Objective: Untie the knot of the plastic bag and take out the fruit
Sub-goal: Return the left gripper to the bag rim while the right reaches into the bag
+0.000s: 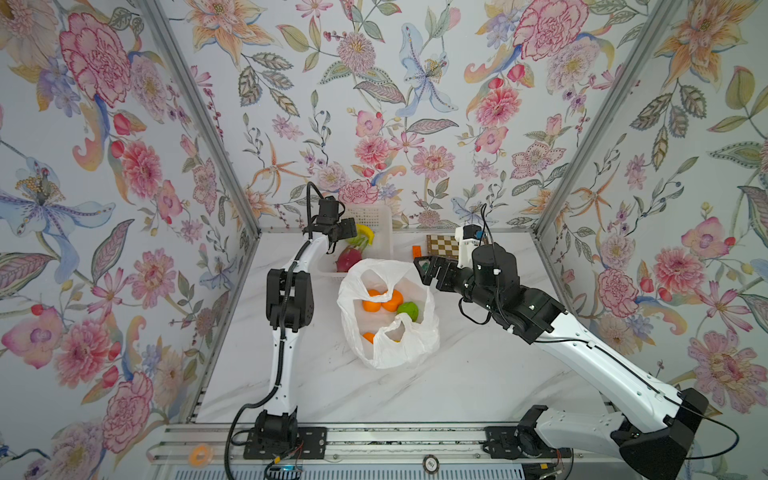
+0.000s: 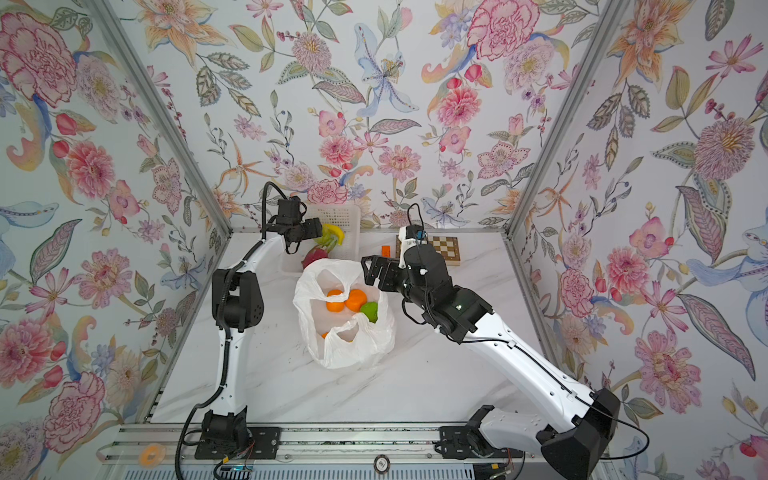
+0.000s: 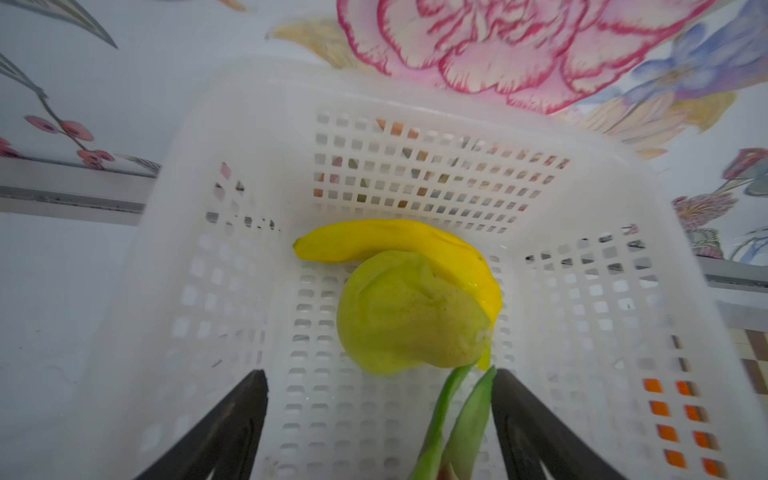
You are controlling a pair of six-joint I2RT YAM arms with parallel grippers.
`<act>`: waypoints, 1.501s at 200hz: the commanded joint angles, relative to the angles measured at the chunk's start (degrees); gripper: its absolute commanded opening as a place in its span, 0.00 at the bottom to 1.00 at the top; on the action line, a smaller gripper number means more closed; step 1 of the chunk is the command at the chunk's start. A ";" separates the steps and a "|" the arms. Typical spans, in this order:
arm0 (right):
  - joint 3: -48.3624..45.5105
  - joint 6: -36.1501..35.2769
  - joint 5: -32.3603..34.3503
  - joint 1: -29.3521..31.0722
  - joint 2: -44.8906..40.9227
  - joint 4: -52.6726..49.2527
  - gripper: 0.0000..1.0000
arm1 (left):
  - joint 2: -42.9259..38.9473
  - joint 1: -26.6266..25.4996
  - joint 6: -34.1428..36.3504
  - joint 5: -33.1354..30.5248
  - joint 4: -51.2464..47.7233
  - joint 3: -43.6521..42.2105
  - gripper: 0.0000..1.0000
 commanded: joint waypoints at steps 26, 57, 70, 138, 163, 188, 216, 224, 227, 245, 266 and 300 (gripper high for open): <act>7.74 -2.16 -4.78 1.47 3.57 -12.23 0.85 | -22.36 0.12 -0.59 3.04 -5.17 -10.99 0.86; 11.60 -2.29 -7.67 4.44 8.79 -17.08 0.74 | -36.71 0.01 -1.88 5.49 -9.17 -23.82 0.82; 12.44 -2.92 -8.15 6.33 10.96 -17.60 0.73 | -43.11 -0.45 -2.61 7.82 -9.21 -30.64 0.82; 12.30 -3.37 -6.23 13.35 23.21 -17.56 0.77 | -68.83 -9.18 0.73 6.88 -8.16 -58.86 0.86; 9.49 -2.88 -5.39 14.60 26.21 -16.00 0.78 | -73.37 -11.73 -0.13 5.10 -8.40 -64.02 0.88; 3.61 -1.35 -5.02 15.92 25.65 -12.32 0.78 | -77.80 -13.67 -1.61 2.57 -8.23 -68.28 0.89; -5.11 1.87 -4.84 17.57 22.19 -8.03 0.77 | -81.54 -16.78 -3.88 -1.24 -8.34 -72.42 0.90; -7.91 2.97 -4.95 18.07 20.80 -6.51 0.76 | -82.05 -17.92 -4.56 -1.44 -8.34 -73.48 0.90; -8.96 3.37 -4.93 18.22 20.35 -6.17 0.76 | -82.22 -18.36 -4.86 -1.65 -8.33 -73.80 0.90; -14.64 6.10 -5.19 19.25 17.77 -3.45 0.75 | -82.69 -21.69 -6.15 -2.88 -8.86 -75.61 0.91; -20.16 9.03 -5.87 20.29 16.10 -0.74 0.75 | -83.03 -25.03 -8.15 -3.77 -7.93 -77.99 0.92; -21.01 9.97 -6.01 21.22 15.46 -2.72 0.76 | -82.51 -28.61 -10.26 -4.57 -5.44 -80.23 0.93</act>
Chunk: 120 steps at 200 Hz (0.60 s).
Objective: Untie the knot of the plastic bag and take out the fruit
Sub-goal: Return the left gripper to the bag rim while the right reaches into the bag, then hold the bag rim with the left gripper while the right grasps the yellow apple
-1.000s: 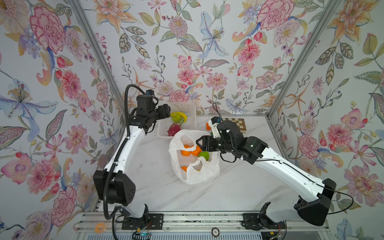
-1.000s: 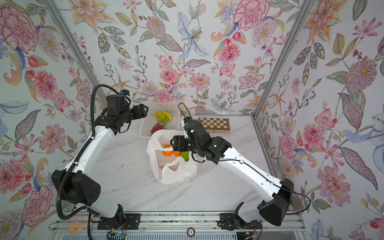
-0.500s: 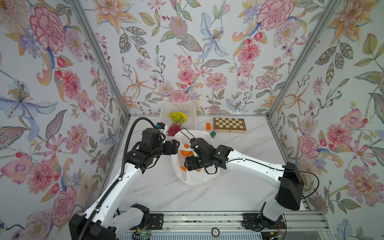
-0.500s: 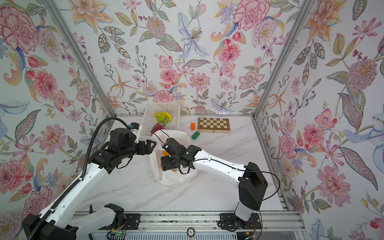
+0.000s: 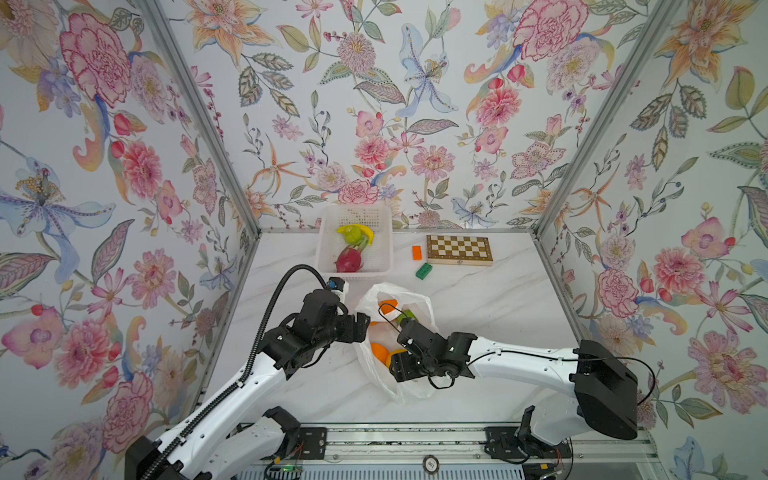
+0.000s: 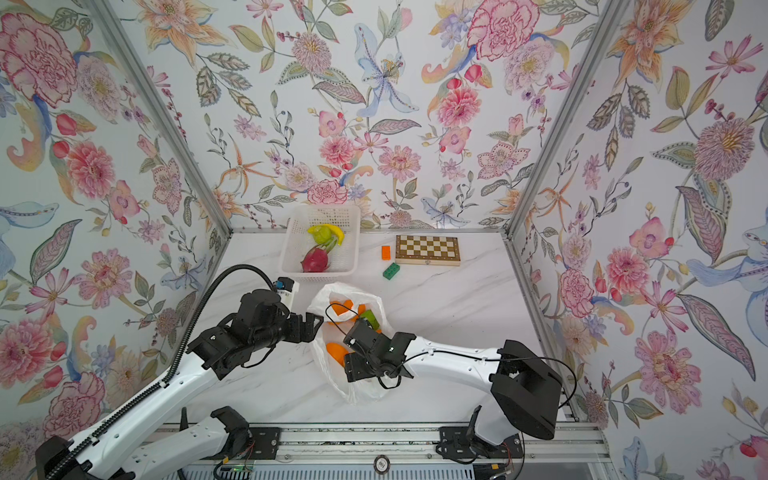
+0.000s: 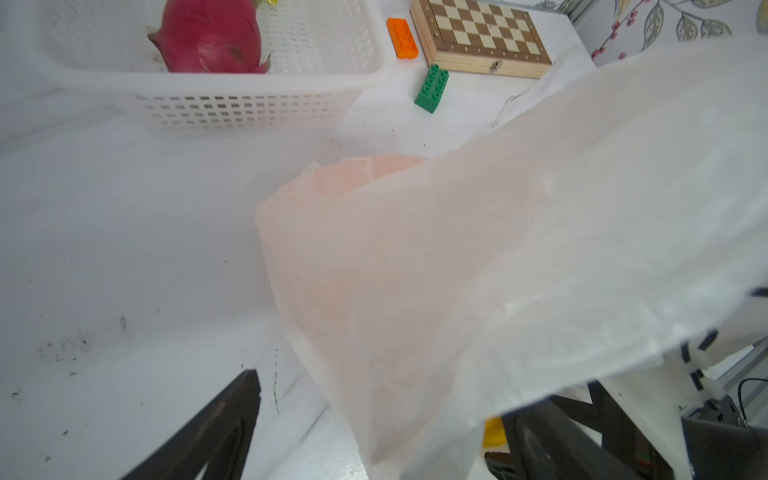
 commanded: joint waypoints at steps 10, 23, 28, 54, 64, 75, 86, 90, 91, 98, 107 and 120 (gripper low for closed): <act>0.69 2.32 0.72 0.91 -1.75 -1.02 0.77 | 0.27 -2.22 -3.01 -2.78 2.21 -0.90 0.93; 1.77 2.55 1.97 1.13 -3.32 -2.28 0.78 | 0.66 -2.33 -3.27 -3.33 2.49 -1.05 0.93; 2.12 2.54 2.67 1.30 -3.96 -2.63 0.79 | 0.74 -2.33 -3.31 -3.55 2.50 -0.96 0.93; 3.43 2.58 5.41 1.43 -6.85 -2.97 0.83 | 0.79 -2.42 -2.93 -4.43 2.52 -0.75 0.93; 3.97 2.50 6.12 1.38 -7.39 -2.98 0.84 | 0.48 -2.29 -3.01 -4.51 2.32 -0.71 0.93; 4.77 2.40 6.53 1.30 -7.61 -2.99 0.84 | 0.00 -2.34 -2.85 -4.50 1.94 -0.87 0.93; 5.60 2.23 6.99 1.03 -7.36 -2.98 0.84 | -0.72 -2.33 -2.73 -4.97 1.46 -1.14 0.93; 5.94 2.11 7.04 0.83 -7.16 -2.99 0.84 | -0.94 -2.33 -2.75 -5.16 1.29 -1.15 0.93; 6.04 2.08 7.06 0.84 -7.12 -2.94 0.84 | -1.00 -2.33 -2.75 -5.14 1.23 -1.20 0.93; 6.57 2.05 7.09 0.44 -6.77 -2.94 0.83 | -1.40 -2.29 -2.76 -5.20 1.05 -1.40 0.93; 7.22 2.29 7.19 -0.20 -6.10 -2.98 0.80 | -1.75 -2.33 -3.17 -5.12 1.00 -1.64 0.93; 8.12 2.77 7.09 -1.37 -4.66 -3.31 0.69 | -1.94 -2.33 -3.67 -4.63 1.10 -2.05 0.91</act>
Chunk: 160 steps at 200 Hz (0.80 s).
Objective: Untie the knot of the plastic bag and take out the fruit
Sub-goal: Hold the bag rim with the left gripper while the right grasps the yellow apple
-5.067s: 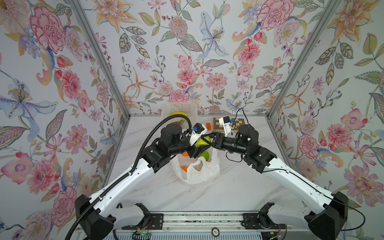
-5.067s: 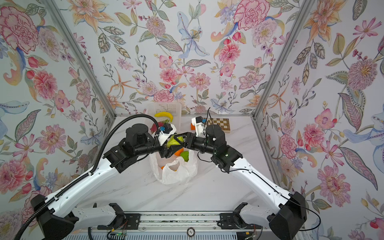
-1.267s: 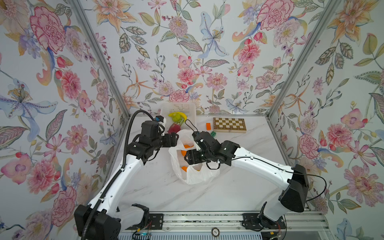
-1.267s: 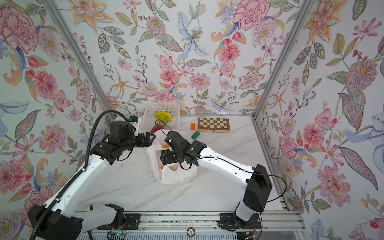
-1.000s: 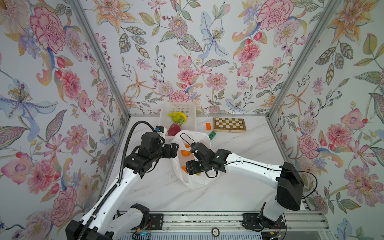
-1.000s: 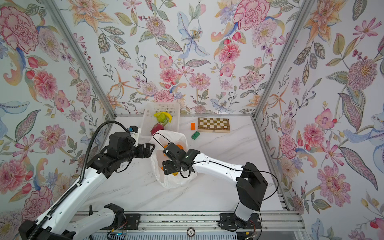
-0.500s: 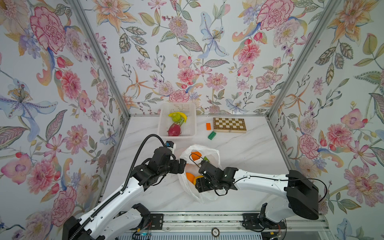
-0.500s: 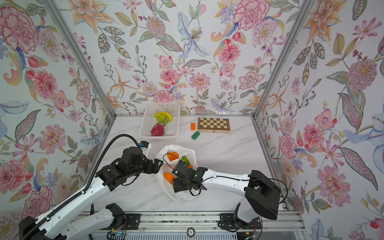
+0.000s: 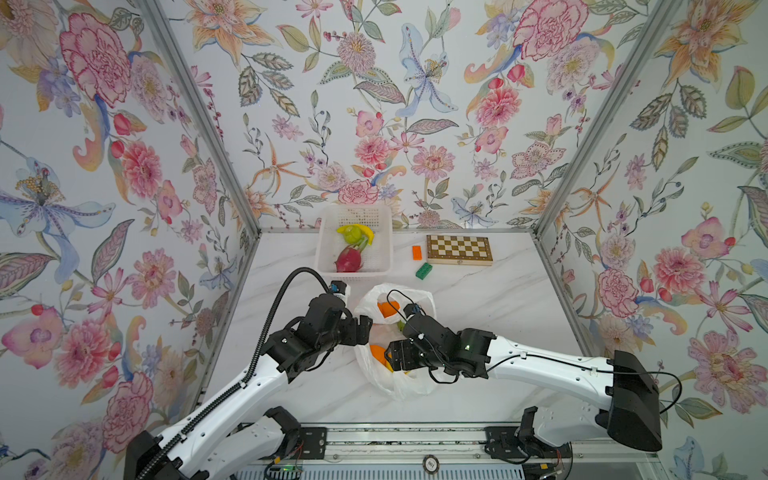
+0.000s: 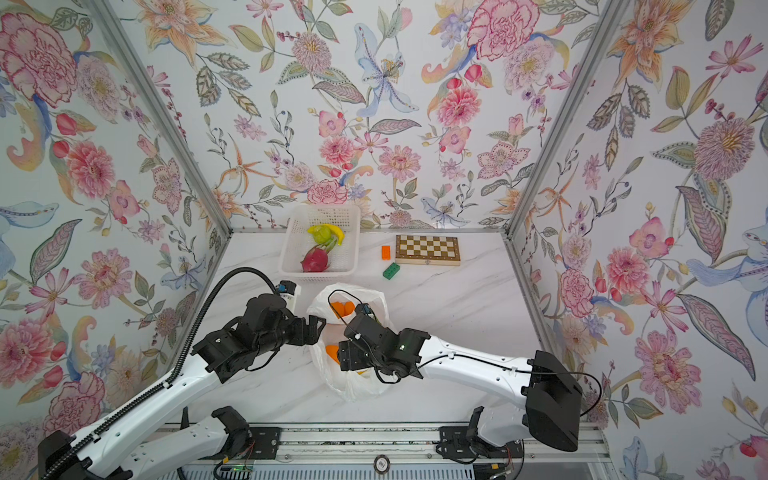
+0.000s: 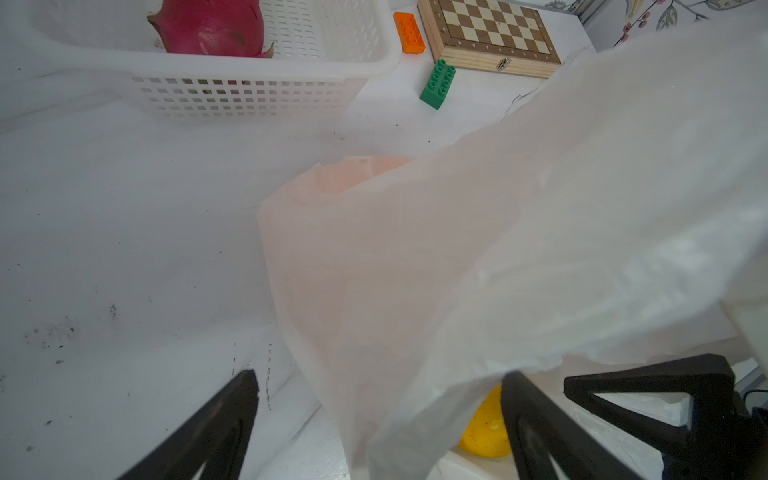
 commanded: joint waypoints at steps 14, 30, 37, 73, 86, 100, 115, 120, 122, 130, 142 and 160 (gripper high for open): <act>3.42 1.63 1.69 -3.06 4.04 -3.18 0.60 | -1.17 -0.45 -1.48 -1.31 -0.18 -1.49 0.90; 4.27 1.80 2.23 -3.71 5.87 -5.13 0.59 | -1.17 -0.45 -1.76 -1.65 0.17 -1.99 0.90; 4.21 1.57 2.35 -3.79 6.46 -5.52 0.59 | -1.24 -0.45 -1.91 -1.76 0.30 -2.16 0.90; 3.94 0.92 -0.99 -4.15 10.22 -5.75 0.64 | -0.82 -0.45 -1.83 -1.64 0.66 -2.39 0.90; 4.16 0.71 -2.42 -4.11 11.93 -5.72 0.66 | -0.65 -0.45 -1.59 -1.82 0.66 -2.35 0.90; 4.22 0.73 -3.19 -3.89 13.41 -5.70 0.67 | -0.57 -0.40 -1.25 -2.00 0.79 -2.41 0.90; 3.91 0.72 -3.54 -3.69 14.53 -5.29 0.69 | -0.56 -0.46 -1.05 -2.11 1.05 -2.56 0.90; 3.74 0.79 -3.59 -3.68 14.89 -5.18 0.70 | -0.60 -0.45 -1.05 -2.18 1.14 -2.65 0.90; 3.65 0.76 -3.62 -3.71 15.01 -5.14 0.70 | -0.63 -0.45 -1.05 -2.20 1.22 -2.69 0.90; 3.36 0.76 -3.81 -3.60 15.45 -4.82 0.71 | -0.65 -0.45 -1.14 -2.24 1.40 -2.87 0.90; 2.67 0.73 -4.08 -3.66 15.91 -4.40 0.73 | -0.66 -0.45 -1.21 -2.26 1.61 -3.02 0.90; 1.69 1.06 -4.75 -3.78 16.32 -3.58 0.72 | -0.56 -0.45 -1.08 -2.18 1.80 -3.11 0.90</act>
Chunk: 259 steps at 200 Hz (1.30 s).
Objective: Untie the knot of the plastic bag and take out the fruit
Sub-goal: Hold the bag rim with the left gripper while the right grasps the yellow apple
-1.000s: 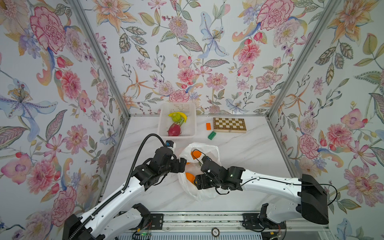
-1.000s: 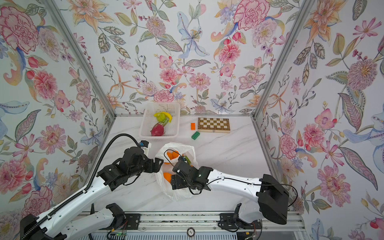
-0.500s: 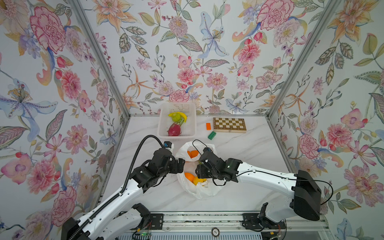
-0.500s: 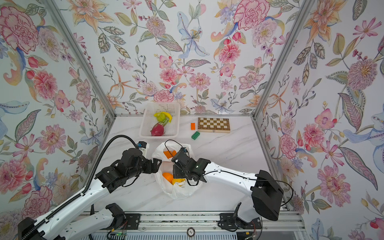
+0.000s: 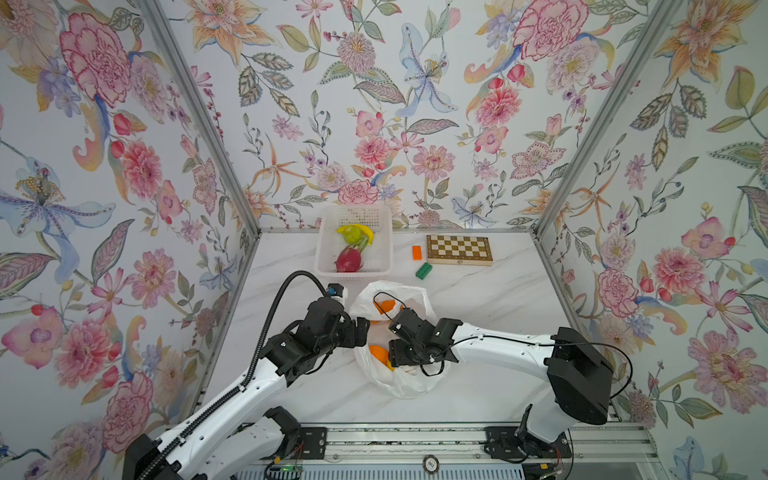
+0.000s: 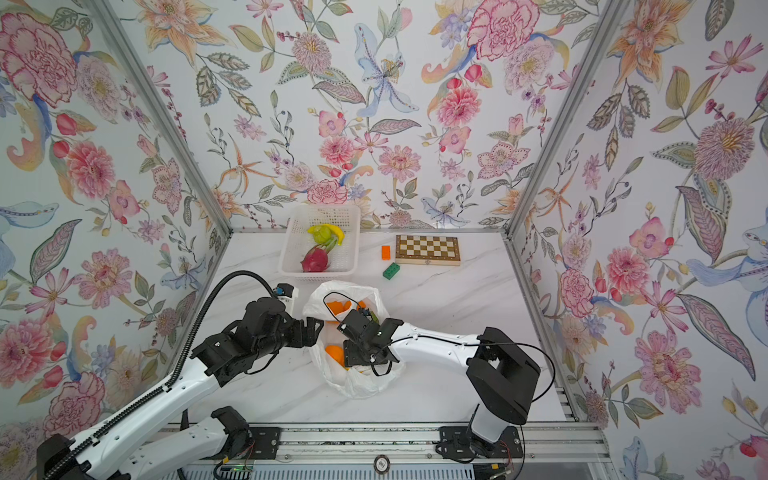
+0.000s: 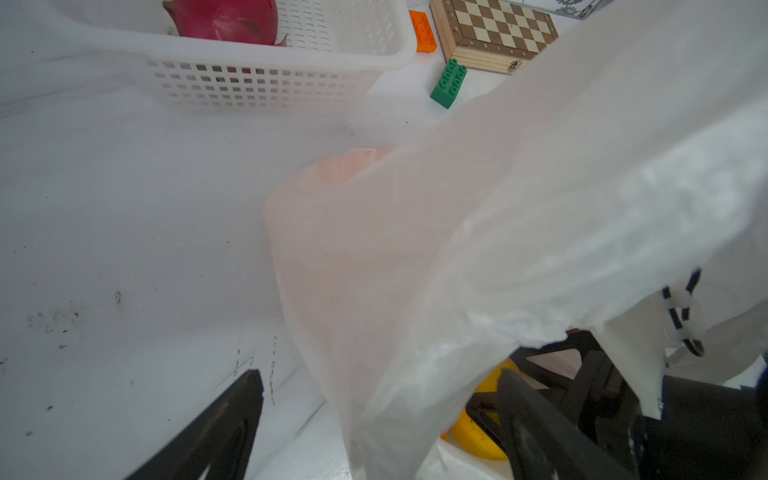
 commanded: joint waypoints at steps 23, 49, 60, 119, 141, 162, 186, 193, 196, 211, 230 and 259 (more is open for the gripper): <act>-2.42 0.68 -3.02 -0.13 1.49 1.49 0.67 | 0.05 -0.41 0.96 -1.63 0.99 -0.94 0.90; -3.25 1.49 -5.41 -0.22 1.73 3.90 0.82 | 0.14 -0.45 1.41 -1.82 1.23 -0.93 0.90; -3.95 1.50 -6.34 -0.17 1.96 5.31 0.83 | 0.25 -0.45 1.56 -1.93 1.55 -1.12 0.90; -4.82 1.80 -3.71 -1.09 1.31 5.66 0.50 | 1.76 -0.45 2.54 -1.58 2.57 -0.93 0.90; -4.62 1.72 -1.88 -1.24 -1.17 5.77 0.45 | 1.99 -0.45 2.85 -1.72 2.73 -0.85 0.91; -4.95 2.12 -0.70 -1.54 -3.67 6.33 0.42 | 1.90 -0.39 2.87 -1.76 3.27 -0.97 0.90; -5.62 2.70 1.53 -1.95 -6.38 8.12 0.40 | 2.16 -0.43 3.41 -1.82 3.74 -0.93 0.90; -6.00 2.94 2.07 -2.12 -7.14 9.09 0.40 | 2.22 -0.44 3.69 -1.93 3.84 -0.90 0.91; -6.22 3.05 2.21 -2.25 -7.44 9.56 0.40 | 2.25 -0.41 3.79 -1.98 3.89 -0.85 0.91; -7.19 3.67 2.94 -2.70 -8.73 12.08 0.40 | 2.38 -0.45 4.44 -2.15 4.07 -0.79 0.91; -7.73 3.87 4.16 -2.86 -10.10 14.81 0.40 | 2.17 -0.40 5.22 -2.50 4.03 -0.49 0.91; -7.82 3.96 5.41 -3.18 -11.81 17.42 0.40 | 0.23 -0.44 6.78 -2.74 5.26 -0.65 0.91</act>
